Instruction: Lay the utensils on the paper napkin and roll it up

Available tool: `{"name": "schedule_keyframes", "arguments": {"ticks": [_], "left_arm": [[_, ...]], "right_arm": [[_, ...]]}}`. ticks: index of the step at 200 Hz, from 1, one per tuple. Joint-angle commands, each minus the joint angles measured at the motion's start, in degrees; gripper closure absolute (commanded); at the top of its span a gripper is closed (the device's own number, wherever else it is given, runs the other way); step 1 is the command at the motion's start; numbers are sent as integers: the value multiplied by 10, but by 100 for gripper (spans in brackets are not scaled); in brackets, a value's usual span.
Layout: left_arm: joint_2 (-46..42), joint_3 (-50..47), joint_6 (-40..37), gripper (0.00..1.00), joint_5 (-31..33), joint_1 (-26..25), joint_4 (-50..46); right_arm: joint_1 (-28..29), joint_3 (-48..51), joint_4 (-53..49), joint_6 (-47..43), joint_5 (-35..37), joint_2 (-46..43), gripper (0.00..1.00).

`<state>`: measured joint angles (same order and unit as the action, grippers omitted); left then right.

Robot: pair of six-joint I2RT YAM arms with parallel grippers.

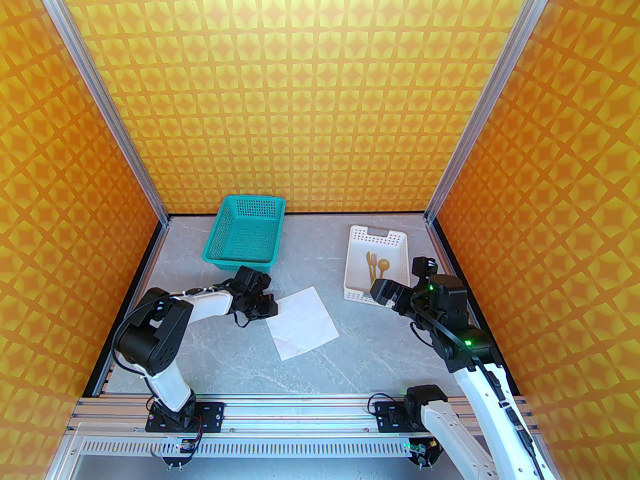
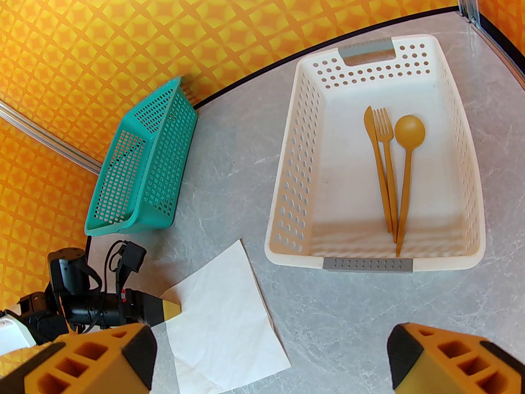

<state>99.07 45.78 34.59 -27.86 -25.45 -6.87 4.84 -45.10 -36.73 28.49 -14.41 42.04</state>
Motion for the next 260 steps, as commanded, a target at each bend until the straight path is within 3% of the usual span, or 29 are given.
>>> {"name": "schedule_keyframes", "arguments": {"ticks": [1,65,117,143,184,218,260], "left_arm": [[-22,-59,82,100,17,-3,46],[-106,-216,288,100,73,-35,221],[-146,-276,417,100,189,-119,269],[-155,-281,447,100,213,-150,281],[-170,-265,430,100,213,-153,255],[-169,-261,423,100,213,-153,250],[-174,-260,420,100,213,-153,248]], "right_arm": [[-1,3,-10,14,-33,9,1],[7,52,32,65,-112,32,3],[85,92,79,103,-106,67,10],[138,99,110,125,-107,115,21],[256,109,165,172,-119,214,55],[340,126,211,213,-118,269,78],[422,123,250,245,-106,328,87]]}}
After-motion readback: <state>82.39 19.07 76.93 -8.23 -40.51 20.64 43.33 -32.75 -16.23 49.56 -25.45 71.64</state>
